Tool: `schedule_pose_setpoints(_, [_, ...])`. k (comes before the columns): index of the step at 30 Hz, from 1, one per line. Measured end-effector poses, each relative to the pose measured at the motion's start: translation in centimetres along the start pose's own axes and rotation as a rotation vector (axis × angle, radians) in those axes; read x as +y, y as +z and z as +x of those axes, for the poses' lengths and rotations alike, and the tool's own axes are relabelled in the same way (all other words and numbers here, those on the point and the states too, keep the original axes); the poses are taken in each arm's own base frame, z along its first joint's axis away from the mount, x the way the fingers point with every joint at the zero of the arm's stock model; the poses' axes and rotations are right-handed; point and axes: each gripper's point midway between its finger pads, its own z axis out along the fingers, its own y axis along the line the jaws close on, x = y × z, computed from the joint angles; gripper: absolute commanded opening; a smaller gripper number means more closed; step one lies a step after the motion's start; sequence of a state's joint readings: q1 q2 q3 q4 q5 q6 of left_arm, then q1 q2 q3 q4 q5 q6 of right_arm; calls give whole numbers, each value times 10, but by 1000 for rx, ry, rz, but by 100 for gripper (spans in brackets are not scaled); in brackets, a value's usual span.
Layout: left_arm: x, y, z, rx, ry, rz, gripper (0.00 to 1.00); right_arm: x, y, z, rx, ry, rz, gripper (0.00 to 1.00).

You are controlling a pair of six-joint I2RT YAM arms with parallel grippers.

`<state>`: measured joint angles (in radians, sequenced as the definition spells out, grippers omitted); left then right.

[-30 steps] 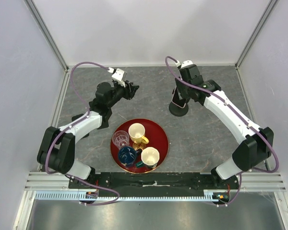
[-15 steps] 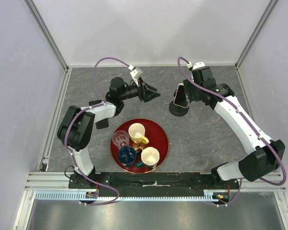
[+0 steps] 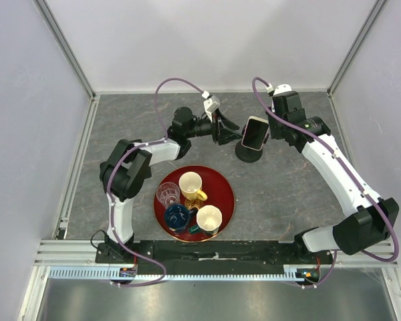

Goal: Place the phone on the phone stand

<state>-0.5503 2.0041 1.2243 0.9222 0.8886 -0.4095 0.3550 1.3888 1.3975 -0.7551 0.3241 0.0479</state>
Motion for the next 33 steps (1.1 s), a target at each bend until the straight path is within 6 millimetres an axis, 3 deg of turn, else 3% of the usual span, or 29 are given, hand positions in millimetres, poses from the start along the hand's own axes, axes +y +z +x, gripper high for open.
schedule_pose_setpoints(5, [13, 14, 3, 12, 15, 6, 62, 0, 2, -1, -4, 1, 3, 28])
schedule_pose_setpoints(14, [24, 20, 11, 49, 54, 23, 64, 10, 3, -3, -8, 3, -50, 19])
schedule_pose_setpoints(20, [23, 26, 18, 58, 61, 91, 57, 19, 4, 0, -2, 3, -102, 18])
schedule_pose_setpoints(29, [18, 32, 28, 75, 48, 138, 29, 28, 5, 9, 20, 2, -145, 20])
schedule_pose_setpoints(32, [16, 33, 28, 72, 53, 145, 29, 28, 5, 9, 19, 5, -146, 22])
schedule_pose_setpoints(33, [17, 33, 28, 72, 52, 145, 36, 28, 5, 9, 19, 5, -146, 23])
